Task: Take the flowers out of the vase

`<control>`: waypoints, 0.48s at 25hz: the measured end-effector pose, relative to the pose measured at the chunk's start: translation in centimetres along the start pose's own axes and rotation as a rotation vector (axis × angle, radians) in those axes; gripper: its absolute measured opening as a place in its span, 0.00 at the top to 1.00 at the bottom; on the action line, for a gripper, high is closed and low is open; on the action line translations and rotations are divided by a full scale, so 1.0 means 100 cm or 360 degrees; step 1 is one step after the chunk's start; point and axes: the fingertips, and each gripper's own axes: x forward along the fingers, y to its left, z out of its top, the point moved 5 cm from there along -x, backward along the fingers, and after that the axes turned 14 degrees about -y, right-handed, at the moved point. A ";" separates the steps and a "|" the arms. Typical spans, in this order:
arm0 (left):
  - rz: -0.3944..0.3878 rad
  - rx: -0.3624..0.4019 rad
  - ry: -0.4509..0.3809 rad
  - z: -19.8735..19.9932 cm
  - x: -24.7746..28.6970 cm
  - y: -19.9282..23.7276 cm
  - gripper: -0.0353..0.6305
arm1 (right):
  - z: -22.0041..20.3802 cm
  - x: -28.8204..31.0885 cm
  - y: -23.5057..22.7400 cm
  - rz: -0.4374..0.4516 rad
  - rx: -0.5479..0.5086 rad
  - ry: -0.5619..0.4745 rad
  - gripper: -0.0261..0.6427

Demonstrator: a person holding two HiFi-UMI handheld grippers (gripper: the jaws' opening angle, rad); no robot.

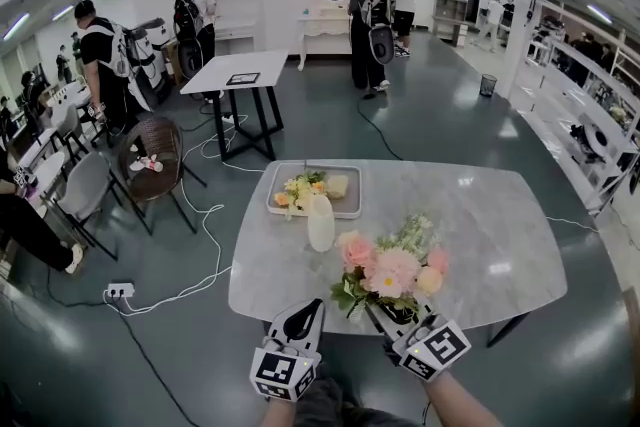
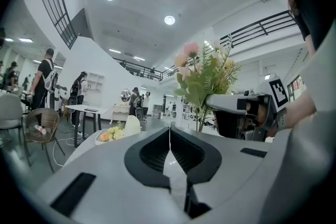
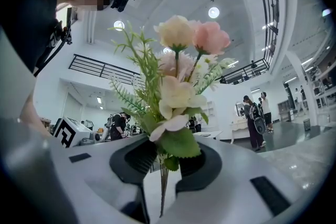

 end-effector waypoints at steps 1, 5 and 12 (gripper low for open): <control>0.0004 0.0000 -0.0002 0.001 -0.002 -0.001 0.92 | 0.000 -0.001 0.001 0.0000 0.0001 0.0001 0.80; 0.0011 0.0002 -0.0006 0.005 -0.009 -0.003 0.92 | -0.001 -0.004 0.005 0.0000 -0.0006 0.0005 0.80; 0.0004 -0.0016 -0.0003 0.002 -0.013 -0.001 0.92 | -0.003 -0.005 0.009 -0.0014 -0.0010 0.0006 0.80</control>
